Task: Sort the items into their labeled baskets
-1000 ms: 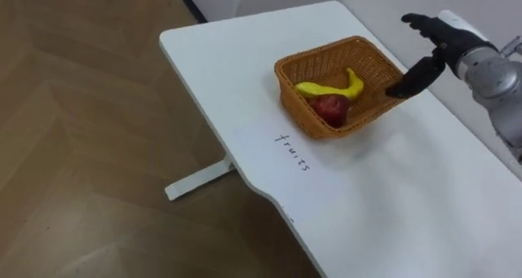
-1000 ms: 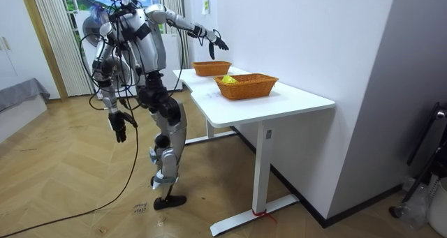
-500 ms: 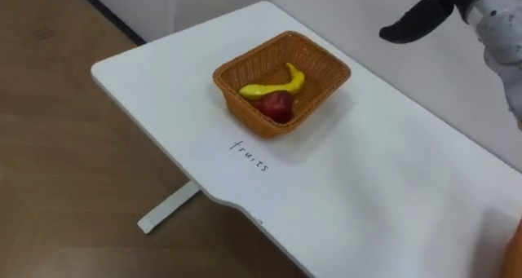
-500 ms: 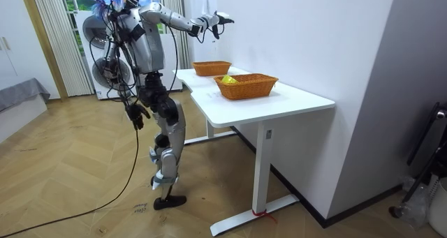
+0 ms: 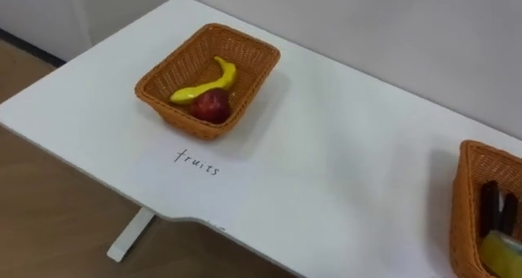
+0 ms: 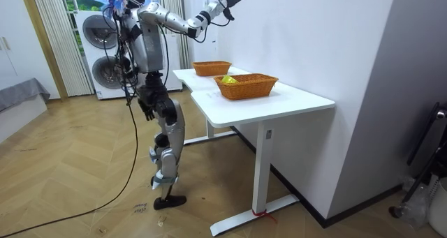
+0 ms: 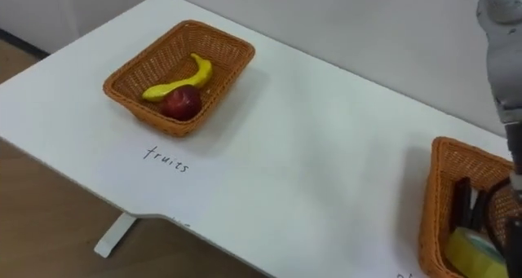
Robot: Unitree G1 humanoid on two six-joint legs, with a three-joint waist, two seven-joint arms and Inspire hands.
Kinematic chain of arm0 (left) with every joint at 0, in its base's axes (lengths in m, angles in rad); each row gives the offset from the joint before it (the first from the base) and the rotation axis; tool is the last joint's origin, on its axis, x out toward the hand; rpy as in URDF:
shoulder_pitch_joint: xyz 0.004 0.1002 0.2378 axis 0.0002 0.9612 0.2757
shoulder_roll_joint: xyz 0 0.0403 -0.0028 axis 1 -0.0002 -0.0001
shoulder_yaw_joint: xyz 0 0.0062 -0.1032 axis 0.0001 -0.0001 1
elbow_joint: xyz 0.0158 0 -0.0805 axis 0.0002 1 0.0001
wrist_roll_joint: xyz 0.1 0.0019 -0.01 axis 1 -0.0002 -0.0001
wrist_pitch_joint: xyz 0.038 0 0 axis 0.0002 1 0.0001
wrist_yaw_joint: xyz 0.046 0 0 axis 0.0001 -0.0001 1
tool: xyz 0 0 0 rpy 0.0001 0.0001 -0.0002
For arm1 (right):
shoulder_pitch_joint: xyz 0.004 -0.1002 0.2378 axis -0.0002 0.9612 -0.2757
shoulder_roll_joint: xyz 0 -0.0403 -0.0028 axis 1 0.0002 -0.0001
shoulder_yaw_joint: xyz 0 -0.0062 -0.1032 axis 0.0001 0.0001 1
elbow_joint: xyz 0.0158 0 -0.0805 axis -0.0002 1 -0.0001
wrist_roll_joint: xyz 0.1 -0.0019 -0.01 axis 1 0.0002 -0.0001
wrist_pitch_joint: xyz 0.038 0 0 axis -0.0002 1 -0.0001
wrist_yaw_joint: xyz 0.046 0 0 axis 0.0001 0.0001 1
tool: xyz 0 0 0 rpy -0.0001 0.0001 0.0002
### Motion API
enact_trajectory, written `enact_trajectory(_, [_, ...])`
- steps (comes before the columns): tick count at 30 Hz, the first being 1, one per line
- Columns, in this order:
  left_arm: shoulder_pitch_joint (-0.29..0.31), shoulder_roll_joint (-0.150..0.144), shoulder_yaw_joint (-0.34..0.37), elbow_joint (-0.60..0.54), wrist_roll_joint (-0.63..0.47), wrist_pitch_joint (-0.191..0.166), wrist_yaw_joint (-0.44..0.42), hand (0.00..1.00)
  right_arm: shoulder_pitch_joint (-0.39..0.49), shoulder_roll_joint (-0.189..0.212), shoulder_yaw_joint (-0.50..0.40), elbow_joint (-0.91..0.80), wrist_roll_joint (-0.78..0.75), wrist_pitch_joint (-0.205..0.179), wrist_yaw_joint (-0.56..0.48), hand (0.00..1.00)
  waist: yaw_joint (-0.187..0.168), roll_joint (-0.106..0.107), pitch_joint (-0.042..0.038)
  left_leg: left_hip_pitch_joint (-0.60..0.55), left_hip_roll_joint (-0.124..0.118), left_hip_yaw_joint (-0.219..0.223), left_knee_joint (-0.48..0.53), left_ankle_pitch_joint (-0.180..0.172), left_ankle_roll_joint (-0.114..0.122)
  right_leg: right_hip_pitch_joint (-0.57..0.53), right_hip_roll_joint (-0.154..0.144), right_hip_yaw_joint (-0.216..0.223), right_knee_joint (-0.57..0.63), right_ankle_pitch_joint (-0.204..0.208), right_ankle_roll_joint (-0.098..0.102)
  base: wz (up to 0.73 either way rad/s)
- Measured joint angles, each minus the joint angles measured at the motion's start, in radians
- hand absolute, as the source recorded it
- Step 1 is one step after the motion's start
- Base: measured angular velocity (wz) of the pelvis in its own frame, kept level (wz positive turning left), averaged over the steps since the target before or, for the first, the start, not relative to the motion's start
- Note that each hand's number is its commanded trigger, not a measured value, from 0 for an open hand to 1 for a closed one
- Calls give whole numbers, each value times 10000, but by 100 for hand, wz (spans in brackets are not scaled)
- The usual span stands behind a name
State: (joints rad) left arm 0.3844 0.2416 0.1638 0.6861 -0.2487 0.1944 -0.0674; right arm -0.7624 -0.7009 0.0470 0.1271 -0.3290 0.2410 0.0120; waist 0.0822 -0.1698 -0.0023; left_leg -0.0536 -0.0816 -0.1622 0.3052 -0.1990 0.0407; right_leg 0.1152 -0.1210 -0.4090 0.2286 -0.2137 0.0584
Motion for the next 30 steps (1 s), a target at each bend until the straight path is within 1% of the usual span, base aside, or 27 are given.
enact_trajectory(1, [-184, -8, -1, 18, -191, -110, 44, 0, 1, -67, -132, -54, 3, -8, -144, 0, -155, 38, -5, 38, 20, 17, 9, -8, 13, 28, -9, 7, -2, 2, 2, -11])
enact_trajectory(2, [-258, -8, -1, 23, -255, -172, 88, 0, 13, -111, -196, -87, 10, -8, -194, 0, -241, 72, 8, 70, 32, 26, 6, -9, 15, 51, -14, 9, -5, 3, 4, -11])
enact_trajectory(4, [-353, -20, 1, 51, -322, -440, 180, 0, 160, -193, -583, -338, 5, -54, -455, 0, -363, 161, -18, 263, 70, 268, -109, -18, 30, 67, -5, 242, -8, 4, 5, -29])
enact_trajectory(6, [-404, -51, 1, 187, -318, -516, 239, 0, 322, -197, -879, -454, 6, -173, -800, 0, -489, 214, -18, 428, 97, 413, -324, -16, 30, 109, 0, 377, -8, 4, 5, -32])
enact_trajectory(7, [-433, -93, 1, 203, -314, -519, 318, 0, 557, -199, -1106, -578, 0, -233, -1012, 0, -527, 224, -17, 567, 197, 585, -391, -18, 29, 125, 21, 517, -9, 4, 4, -34])
enact_trajectory(9, [-443, -145, 1, 215, -315, -520, 353, 0, 940, -199, -1369, -758, 2, -311, -1321, 0, -558, 222, -18, 731, 223, 816, -499, -20, 26, 153, 35, 553, -6, 14, -13, -38])
enact_trajectory(10, [-449, -178, 0, 223, -320, -521, 349, 0, 1203, -199, -1598, -844, 23, -349, -1455, 0, -630, 230, -12, 826, 249, 906, -528, -26, 21, 183, 45, 595, -7, 21, -21, -28])
enact_trajectory(11, [-454, -191, 0, 222, -319, -522, 343, 0, 1327, -199, -1694, -883, 29, -351, -1529, 0, -676, 236, -8, 842, 261, 932, -540, -40, 20, 213, 47, 594, -9, 22, -21, -16])
enact_trajectory(12, [-460, -207, 0, 221, -320, -523, 340, 0, 1591, -199, -1877, -972, 32, -350, -1638, 0, -762, 239, -6, 877, 336, 986, -543, -67, 27, 227, 48, 604, -3, 22, -21, -16])
enact_trajectory(14, [-478, -205, 1, 221, -319, -524, 340, 0, 1814, -204, -2011, -1085, 51, -348, -1767, 0, -849, 273, 17, 908, 364, 1084, -558, -139, 22, 223, 65, 676, 14, 22, -21, -18])
enact_trajectory(15, [-485, -204, 2, 220, -315, -525, 348, 0, 1955, -205, -2061, -1132, 44, -348, -1817, 0, -923, 275, 14, 946, 371, 1140, -568, -153, 33, 221, 65, 758, 39, 22, -20, -22])
enact_trajectory(16, [-475, -205, 2, 220, -318, -528, 344, 0, 2094, -206, -2111, -1196, 47, -339, -1831, 0, -1032, 273, 8, 1008, 397, 1290, -604, -172, 45, 180, 64, 852, 105, 21, -20, -24])
enact_trajectory(17, [-467, -202, 2, 220, -318, -533, 343, 0, 2208, -206, -2166, -1300, 48, -337, -1831, 0, -1031, 270, -6, 1028, 401, 1339, -631, -174, 48, 163, 63, 880, 110, 21, -20, -28])
enact_trajectory(19, [-376, -203, 0, 255, -352, -662, 338, 0, 2504, -208, -2407, -1641, 201, -371, -1850, 0, -1153, 242, -19, 1088, 423, 1536, -662, -191, 75, 118, 67, 1084, 118, 22, -19, -24])
enact_trajectory(21, [-318, -198, -5, 312, -561, -717, 372, 0, 2526, -208, -2507, -1675, 666, -406, -2073, 0, -1324, 222, -26, 1122, 433, 1586, -679, -204, 92, 116, 67, 1086, 116, 42, -2, -14])
enact_trajectory(23, [-297, -194, -11, 311, -634, -734, 387, 0, 2626, -209, -2736, -1679, 1123, -464, -2379, 0, -1421, 179, -52, 1185, 449, 1665, -697, -211, 97, 132, 72, 1089, 95, 56, 1, -11])
enact_trajectory(24, [-305, -184, -8, 311, -622, -803, 398, 0, 2815, -209, -3032, -1740, 1513, -533, -2591, 0, -1439, 150, -64, 1215, 469, 1707, -720, -213, 96, 128, 95, 1157, 84, 70, 3, -15])
enact_trajectory(26, [-276, -171, -3, 312, -621, -902, 468, 0, 3125, -212, -3424, -1747, 2146, -711, -2938, 0, -1432, 156, -33, 1334, 535, 1828, -734, -220, 82, 153, 166, 1312, 48, 135, -2, -19])
enact_trajectory(28, [-211, -179, 5, 313, -620, -1007, 625, 0, 3736, -214, -3922, -1754, 2861, -871, -3408, 0, -1449, 123, -47, 1383, 576, 1926, -816, -256, 54, 234, 208, 1345, -103, 176, -17, -16])
enact_trajectory(30, [-193, -176, 10, 316, -621, -1040, 697, 0, 4062, -214, -4201, -1758, 3450, -897, -3685, 0, -1566, 135, -39, 1386, 612, 2025, -831, -262, 51, 197, 221, 1347, -107, 199, -35, -15])
